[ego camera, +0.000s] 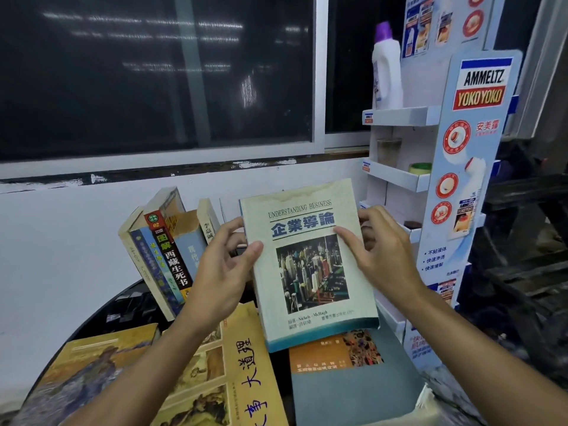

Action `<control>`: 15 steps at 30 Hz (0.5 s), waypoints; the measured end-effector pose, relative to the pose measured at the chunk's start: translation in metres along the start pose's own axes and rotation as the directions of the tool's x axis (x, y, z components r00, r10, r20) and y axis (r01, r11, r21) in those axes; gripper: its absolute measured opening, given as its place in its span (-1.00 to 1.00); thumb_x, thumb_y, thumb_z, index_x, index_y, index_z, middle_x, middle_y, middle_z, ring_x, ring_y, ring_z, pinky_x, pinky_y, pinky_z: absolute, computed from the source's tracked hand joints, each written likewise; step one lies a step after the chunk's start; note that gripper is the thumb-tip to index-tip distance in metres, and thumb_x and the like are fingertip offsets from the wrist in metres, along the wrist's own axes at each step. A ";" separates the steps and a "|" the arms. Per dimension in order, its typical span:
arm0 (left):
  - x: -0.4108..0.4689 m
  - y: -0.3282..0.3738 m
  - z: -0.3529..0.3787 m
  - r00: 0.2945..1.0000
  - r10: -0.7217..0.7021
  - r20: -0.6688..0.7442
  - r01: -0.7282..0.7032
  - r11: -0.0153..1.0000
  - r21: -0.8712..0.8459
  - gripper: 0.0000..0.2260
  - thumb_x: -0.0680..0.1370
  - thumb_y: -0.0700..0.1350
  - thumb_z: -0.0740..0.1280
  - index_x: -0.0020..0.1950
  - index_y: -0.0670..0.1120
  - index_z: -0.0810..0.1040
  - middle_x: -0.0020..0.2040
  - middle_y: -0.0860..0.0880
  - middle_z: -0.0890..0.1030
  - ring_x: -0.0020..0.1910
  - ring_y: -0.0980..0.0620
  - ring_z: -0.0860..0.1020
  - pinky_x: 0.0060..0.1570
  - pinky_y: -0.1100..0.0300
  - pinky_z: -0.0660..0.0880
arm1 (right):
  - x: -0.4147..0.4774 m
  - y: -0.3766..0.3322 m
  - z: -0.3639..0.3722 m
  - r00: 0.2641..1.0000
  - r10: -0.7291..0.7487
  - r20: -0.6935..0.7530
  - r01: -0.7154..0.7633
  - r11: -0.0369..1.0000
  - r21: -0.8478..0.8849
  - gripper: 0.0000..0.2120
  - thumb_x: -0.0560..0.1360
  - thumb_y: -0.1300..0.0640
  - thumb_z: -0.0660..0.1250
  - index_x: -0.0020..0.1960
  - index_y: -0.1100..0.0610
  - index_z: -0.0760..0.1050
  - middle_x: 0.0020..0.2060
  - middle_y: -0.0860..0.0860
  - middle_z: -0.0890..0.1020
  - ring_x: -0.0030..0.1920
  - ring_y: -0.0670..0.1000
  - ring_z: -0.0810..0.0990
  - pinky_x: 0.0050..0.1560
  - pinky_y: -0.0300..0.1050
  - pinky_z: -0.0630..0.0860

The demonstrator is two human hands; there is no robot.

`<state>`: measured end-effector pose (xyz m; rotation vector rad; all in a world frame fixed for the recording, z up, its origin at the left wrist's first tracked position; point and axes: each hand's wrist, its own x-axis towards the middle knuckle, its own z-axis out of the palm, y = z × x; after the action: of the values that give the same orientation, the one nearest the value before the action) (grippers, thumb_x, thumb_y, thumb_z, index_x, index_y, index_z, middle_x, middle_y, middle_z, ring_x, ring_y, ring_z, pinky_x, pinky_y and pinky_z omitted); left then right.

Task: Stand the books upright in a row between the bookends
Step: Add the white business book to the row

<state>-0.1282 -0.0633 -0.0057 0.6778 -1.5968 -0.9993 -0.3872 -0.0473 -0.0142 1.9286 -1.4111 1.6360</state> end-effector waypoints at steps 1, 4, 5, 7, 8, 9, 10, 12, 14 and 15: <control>-0.002 0.001 0.000 1.000 0.016 0.003 -0.016 1.000 -0.008 -0.64 0.63 -0.28 0.25 0.42 -0.08 0.35 0.12 -0.01 0.68 0.05 0.10 0.69 -0.09 0.25 0.63 | 0.000 0.002 0.002 1.000 0.000 -0.013 0.001 1.000 0.002 -0.68 0.52 0.01 0.43 0.16 0.19 0.52 0.02 -0.01 0.56 -0.16 -0.04 0.62 -0.26 -0.04 0.62; -0.008 0.000 0.000 0.999 0.050 0.009 -0.050 0.999 -0.007 -0.62 0.60 -0.25 0.30 0.39 -0.03 0.37 0.11 0.03 0.68 0.04 0.06 0.70 -0.07 0.23 0.64 | -0.004 0.011 0.006 0.999 0.032 -0.017 -0.032 0.999 -0.014 -0.63 0.47 -0.02 0.47 0.17 0.18 0.53 -0.02 -0.01 0.53 -0.21 -0.03 0.56 -0.29 -0.06 0.59; -0.010 -0.002 0.001 0.998 0.054 0.014 -0.054 0.999 -0.003 -0.62 0.57 -0.21 0.32 0.38 -0.02 0.38 0.11 0.04 0.67 0.04 0.02 0.70 -0.06 0.18 0.65 | -0.006 0.013 0.007 0.999 0.047 -0.007 -0.047 0.999 -0.007 -0.61 0.47 -0.04 0.47 0.17 0.17 0.53 -0.03 -0.01 0.52 -0.21 -0.03 0.55 -0.29 -0.05 0.59; -0.013 -0.004 0.002 0.998 0.055 0.028 -0.055 0.998 0.001 -0.59 0.53 -0.14 0.35 0.36 0.00 0.39 0.08 0.06 0.67 0.03 -0.04 0.71 -0.04 0.09 0.66 | -0.009 0.012 0.008 0.998 0.065 -0.004 -0.065 0.998 -0.010 -0.58 0.46 -0.08 0.45 0.20 0.15 0.52 -0.04 -0.02 0.51 -0.18 -0.07 0.55 -0.25 -0.08 0.60; -0.015 -0.004 0.004 0.998 0.052 0.032 -0.052 0.999 -0.001 -0.59 0.51 -0.12 0.36 0.35 0.01 0.40 0.07 0.08 0.66 0.03 -0.04 0.71 -0.04 0.09 0.66 | -0.010 0.008 0.008 0.998 0.069 -0.011 -0.069 0.997 -0.027 -0.57 0.47 -0.09 0.44 0.21 0.14 0.51 -0.03 -0.03 0.51 -0.16 -0.09 0.55 -0.24 -0.10 0.61; -0.016 -0.003 0.006 0.998 0.049 0.032 -0.049 0.999 -0.002 -0.60 0.50 -0.11 0.38 0.32 0.05 0.42 0.07 0.11 0.66 0.03 -0.04 0.71 -0.04 0.10 0.66 | -0.010 0.005 0.009 0.997 0.068 -0.022 -0.069 0.997 -0.041 -0.57 0.48 -0.10 0.44 0.22 0.13 0.50 -0.03 -0.03 0.50 -0.14 -0.10 0.55 -0.23 -0.12 0.61; -0.017 -0.001 0.008 0.998 0.048 0.031 -0.047 0.999 -0.009 -0.61 0.49 -0.11 0.39 0.29 0.09 0.44 0.07 0.14 0.66 0.04 -0.02 0.71 -0.05 0.12 0.66 | -0.010 -0.001 0.009 0.997 0.064 -0.033 -0.065 0.997 -0.050 -0.58 0.49 -0.09 0.44 0.23 0.13 0.49 -0.02 -0.03 0.49 -0.12 -0.08 0.56 -0.23 -0.11 0.62; -0.019 0.001 0.011 0.998 0.056 0.025 -0.056 0.998 -0.009 -0.63 0.47 -0.09 0.41 0.23 0.18 0.47 0.09 0.17 0.67 0.05 0.02 0.70 -0.06 0.13 0.66 | -0.010 -0.016 0.008 0.998 0.044 -0.044 -0.046 0.998 -0.031 -0.61 0.50 -0.05 0.45 0.22 0.14 0.49 -0.02 -0.03 0.50 -0.07 -0.06 0.56 -0.21 -0.10 0.63; -0.022 0.003 0.015 0.998 0.068 0.012 -0.068 0.997 0.022 -0.63 0.45 -0.04 0.43 0.20 0.24 0.48 0.10 0.19 0.67 0.04 0.06 0.70 -0.07 0.10 0.67 | -0.011 -0.037 0.006 0.998 0.044 -0.036 -0.043 0.998 0.036 -0.65 0.51 -0.05 0.44 0.20 0.12 0.51 -0.02 -0.04 0.53 -0.02 -0.07 0.57 -0.16 -0.11 0.63; -0.024 0.005 0.018 0.997 0.077 0.000 -0.077 0.996 0.045 -0.62 0.44 -0.03 0.43 0.21 0.25 0.49 0.10 0.22 0.67 0.03 0.09 0.70 -0.09 0.11 0.67 | -0.012 -0.049 0.004 0.998 0.050 -0.028 -0.048 0.997 0.063 -0.65 0.52 -0.07 0.43 0.18 0.10 0.51 -0.01 -0.06 0.54 0.01 -0.09 0.58 -0.12 -0.12 0.64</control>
<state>-0.1387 -0.0365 -0.0140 0.6428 -1.6361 -0.9082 -0.3454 -0.0194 -0.0073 1.9094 -1.4239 1.7427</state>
